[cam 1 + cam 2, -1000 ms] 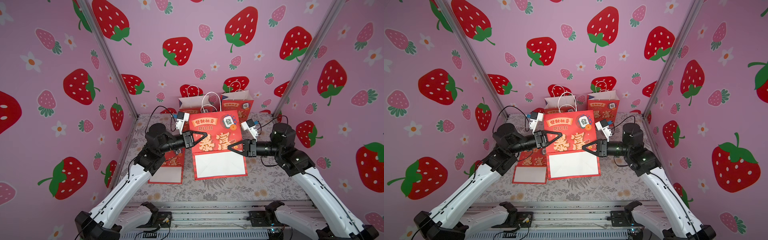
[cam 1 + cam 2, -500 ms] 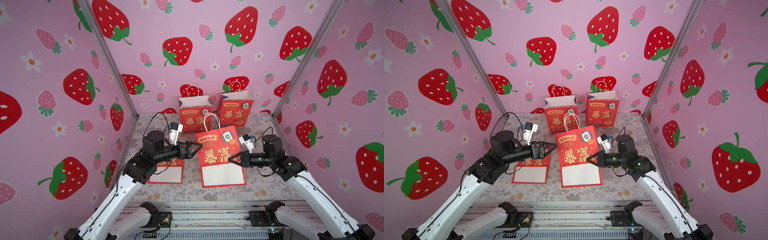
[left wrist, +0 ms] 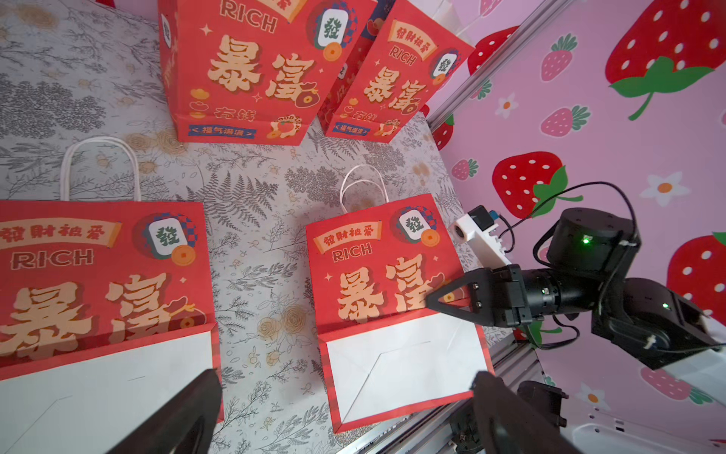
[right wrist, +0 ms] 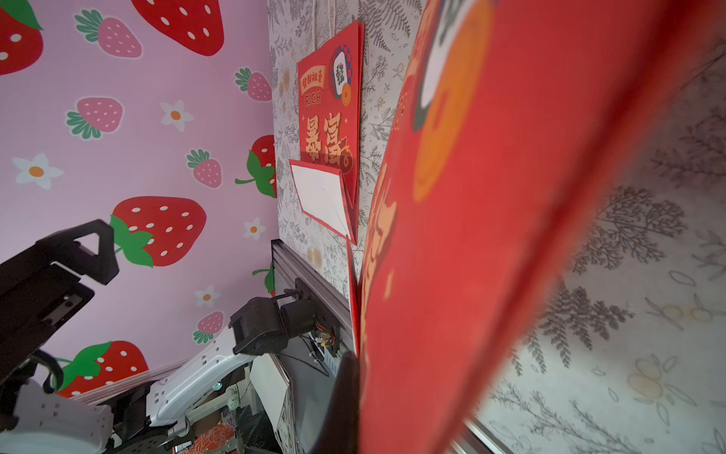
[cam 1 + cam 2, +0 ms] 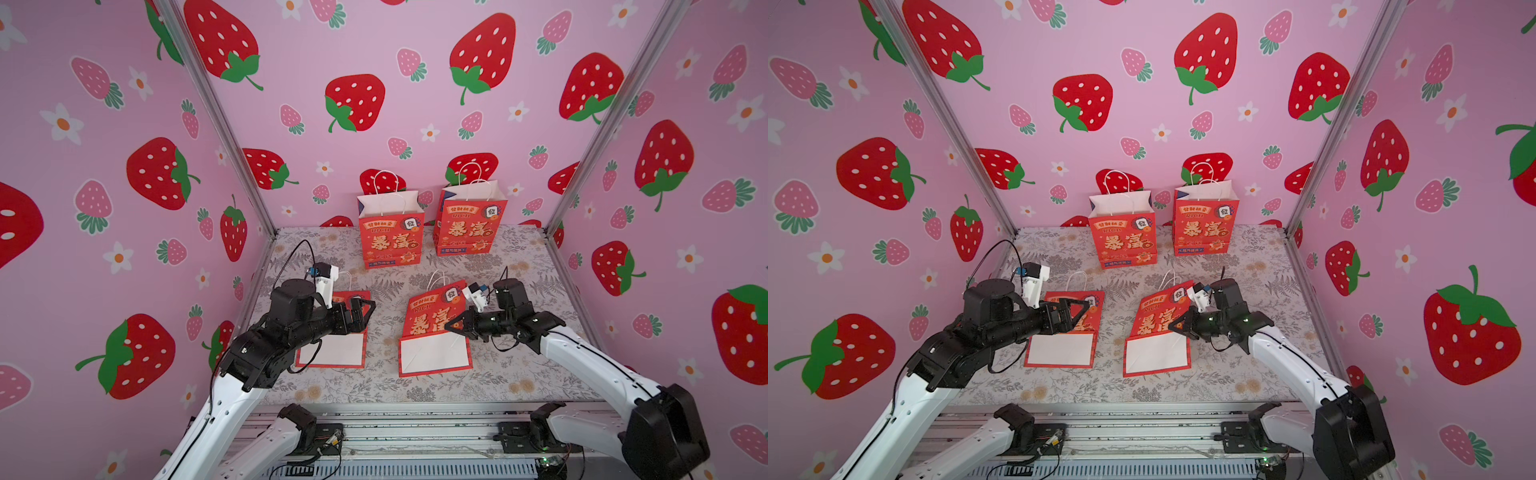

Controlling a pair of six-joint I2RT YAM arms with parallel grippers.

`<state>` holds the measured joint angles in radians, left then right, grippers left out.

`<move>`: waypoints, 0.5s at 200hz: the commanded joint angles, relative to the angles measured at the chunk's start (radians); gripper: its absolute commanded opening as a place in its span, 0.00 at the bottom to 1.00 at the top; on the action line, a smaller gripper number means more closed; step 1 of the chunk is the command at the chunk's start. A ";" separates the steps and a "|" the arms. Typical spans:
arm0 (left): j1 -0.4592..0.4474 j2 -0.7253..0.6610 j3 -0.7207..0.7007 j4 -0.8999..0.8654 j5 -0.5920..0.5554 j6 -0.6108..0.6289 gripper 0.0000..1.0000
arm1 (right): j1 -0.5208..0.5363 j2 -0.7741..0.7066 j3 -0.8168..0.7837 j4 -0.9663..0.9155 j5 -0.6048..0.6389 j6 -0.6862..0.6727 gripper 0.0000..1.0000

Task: Put away the paper bag
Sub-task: Place the paper bag at the center of the board.

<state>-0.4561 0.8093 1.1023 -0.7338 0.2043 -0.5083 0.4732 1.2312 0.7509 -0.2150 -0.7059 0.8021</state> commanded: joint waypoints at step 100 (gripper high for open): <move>0.047 0.036 0.056 -0.067 0.002 0.054 0.99 | 0.124 0.490 0.094 0.419 0.058 0.161 0.00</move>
<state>-0.4225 0.8417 1.1187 -0.7872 0.1867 -0.4824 0.5735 1.6779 0.8074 0.1398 -0.6937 0.9257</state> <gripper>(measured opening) 0.995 0.049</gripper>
